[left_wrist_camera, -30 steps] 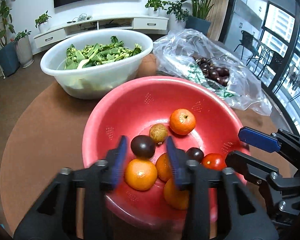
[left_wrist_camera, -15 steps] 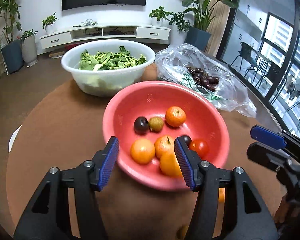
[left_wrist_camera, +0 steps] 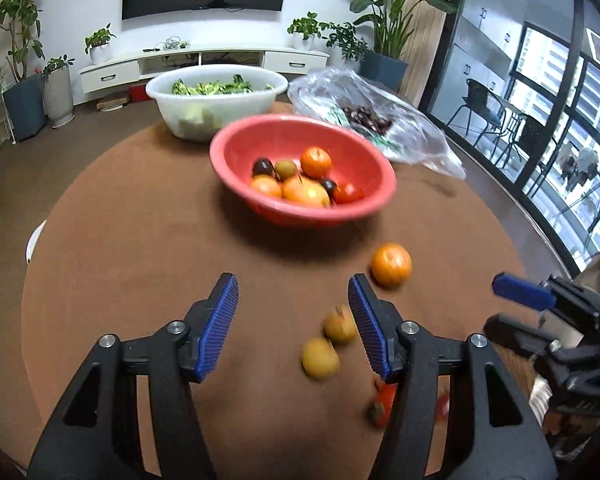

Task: Organize fruits
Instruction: 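Move both open tools back toward the remaining fruit on the table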

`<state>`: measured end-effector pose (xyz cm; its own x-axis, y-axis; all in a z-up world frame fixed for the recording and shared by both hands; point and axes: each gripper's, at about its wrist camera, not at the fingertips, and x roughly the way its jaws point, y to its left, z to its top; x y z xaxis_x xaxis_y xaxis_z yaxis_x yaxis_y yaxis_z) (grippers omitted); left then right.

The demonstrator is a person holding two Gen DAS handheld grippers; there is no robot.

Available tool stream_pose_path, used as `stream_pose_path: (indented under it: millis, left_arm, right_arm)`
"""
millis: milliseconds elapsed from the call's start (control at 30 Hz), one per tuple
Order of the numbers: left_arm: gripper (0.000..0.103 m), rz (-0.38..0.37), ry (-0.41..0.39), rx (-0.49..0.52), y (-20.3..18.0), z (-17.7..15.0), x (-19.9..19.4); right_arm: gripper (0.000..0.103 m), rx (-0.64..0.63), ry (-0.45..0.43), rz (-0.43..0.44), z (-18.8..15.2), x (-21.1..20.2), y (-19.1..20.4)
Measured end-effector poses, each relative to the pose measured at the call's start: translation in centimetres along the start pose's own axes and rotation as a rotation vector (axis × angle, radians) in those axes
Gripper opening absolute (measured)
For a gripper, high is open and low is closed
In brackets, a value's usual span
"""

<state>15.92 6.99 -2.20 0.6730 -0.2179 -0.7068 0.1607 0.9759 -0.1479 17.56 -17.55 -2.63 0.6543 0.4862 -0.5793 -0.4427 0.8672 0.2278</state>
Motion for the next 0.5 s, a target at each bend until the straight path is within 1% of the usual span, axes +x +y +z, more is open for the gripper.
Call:
stream_pose_path:
  millis: [67,233,333,433,500]
  left_arm:
    - [0.055,-0.007,0.011,0.009,-0.6,-1.6,-0.6]
    - [0.055,-0.022,0.034,0.02,-1.8,-4.9,-1.7]
    - [0.056,-0.038,0.045,0.015,-2.2,-6.3,-2.1]
    - [0.056,-0.043,0.049,0.021,-2.6,-7.3,-2.5]
    - [0.056,-0.051,0.049,0.019,-2.8,-7.7,-2.9]
  right_arm:
    - [0.051,-0.004,0.034,-0.002,-1.8,-0.2,0.7]
    - [0.051,-0.023,0.115,0.007,-5.0,-0.2,2.1]
    - [0.051,-0.042,0.147,0.012,-6.2,0.0,3.1]
    - [0.051,-0.068,0.168,0.0,-6.9,0.3,3.7]
    - [0.051,-0.063,0.179,0.002,-7.1,0.5,3.9]
